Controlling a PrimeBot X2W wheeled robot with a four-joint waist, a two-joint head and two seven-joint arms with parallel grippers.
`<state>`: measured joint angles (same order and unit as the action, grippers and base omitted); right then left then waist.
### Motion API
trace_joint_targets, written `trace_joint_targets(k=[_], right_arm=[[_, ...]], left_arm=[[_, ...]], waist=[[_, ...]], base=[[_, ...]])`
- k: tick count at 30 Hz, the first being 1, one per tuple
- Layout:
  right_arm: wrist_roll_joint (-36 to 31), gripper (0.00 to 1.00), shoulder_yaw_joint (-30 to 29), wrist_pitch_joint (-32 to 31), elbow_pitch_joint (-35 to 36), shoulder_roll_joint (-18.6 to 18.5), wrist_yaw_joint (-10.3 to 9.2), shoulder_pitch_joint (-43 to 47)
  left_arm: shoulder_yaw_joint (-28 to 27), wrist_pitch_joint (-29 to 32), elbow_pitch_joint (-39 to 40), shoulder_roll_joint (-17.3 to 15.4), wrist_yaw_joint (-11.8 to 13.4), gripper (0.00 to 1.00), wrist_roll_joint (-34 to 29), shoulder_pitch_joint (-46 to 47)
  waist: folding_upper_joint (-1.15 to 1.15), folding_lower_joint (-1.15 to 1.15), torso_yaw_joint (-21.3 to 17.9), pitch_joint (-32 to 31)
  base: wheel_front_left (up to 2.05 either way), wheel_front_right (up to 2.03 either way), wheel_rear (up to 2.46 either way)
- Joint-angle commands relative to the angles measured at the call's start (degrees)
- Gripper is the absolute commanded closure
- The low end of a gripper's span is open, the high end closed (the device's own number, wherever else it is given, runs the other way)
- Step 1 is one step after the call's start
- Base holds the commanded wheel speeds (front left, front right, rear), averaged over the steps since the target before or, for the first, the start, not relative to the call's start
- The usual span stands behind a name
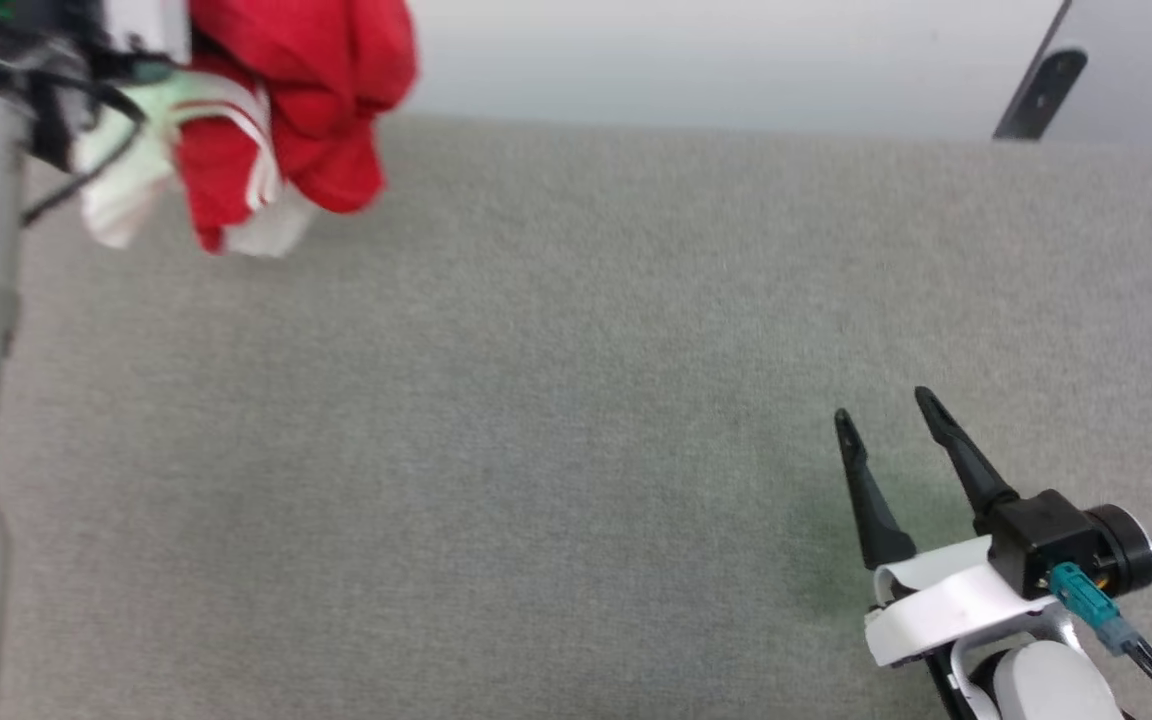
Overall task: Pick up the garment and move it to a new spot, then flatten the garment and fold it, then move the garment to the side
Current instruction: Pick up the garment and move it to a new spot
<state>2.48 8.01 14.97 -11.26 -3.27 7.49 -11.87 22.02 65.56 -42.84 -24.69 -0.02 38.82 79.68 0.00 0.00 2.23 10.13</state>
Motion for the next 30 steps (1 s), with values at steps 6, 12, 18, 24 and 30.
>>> trace_joint_targets(k=[6,12,18,24,30], right_arm=[[-0.69,0.0,-3.08,0.31,-0.17,-0.3,0.0,1.53],[-1.49,0.0,-5.83,0.31,-0.32,-1.17,0.0,2.34],[-2.43,0.0,-8.85,0.31,-0.55,-1.72,0.0,3.26],[-3.47,0.0,-12.67,0.31,-0.29,-2.29,0.0,4.45],[-4.04,0.0,-15.58,0.21,0.79,-1.46,0.0,5.03]], left_arm=[[1.48,1.99,2.89,3.74,0.33,1.0,1.67,-4.36],[2.82,3.39,5.87,7.5,1.12,1.0,3.18,-8.1],[3.91,4.19,8.29,9.02,1.62,1.0,4.02,-12.1],[5.83,5.9,11.2,10.51,2.27,1.0,4.27,-15.52],[8.13,8.01,13.72,12.83,3.57,1.0,4.32,-17.54]], waist=[[0.0,0.0,2.09,-4.86],[0.0,0.0,0.14,-5.31],[0.0,0.0,-4.41,-5.18],[0.0,0.0,-8.91,-4.09],[0.0,0.0,-12.74,-2.3]], base=[[0.0,0.0,0.0],[0.0,0.0,0.0],[0.0,0.0,0.0],[0.0,0.0,0.0],[0.0,0.0,0.0]])
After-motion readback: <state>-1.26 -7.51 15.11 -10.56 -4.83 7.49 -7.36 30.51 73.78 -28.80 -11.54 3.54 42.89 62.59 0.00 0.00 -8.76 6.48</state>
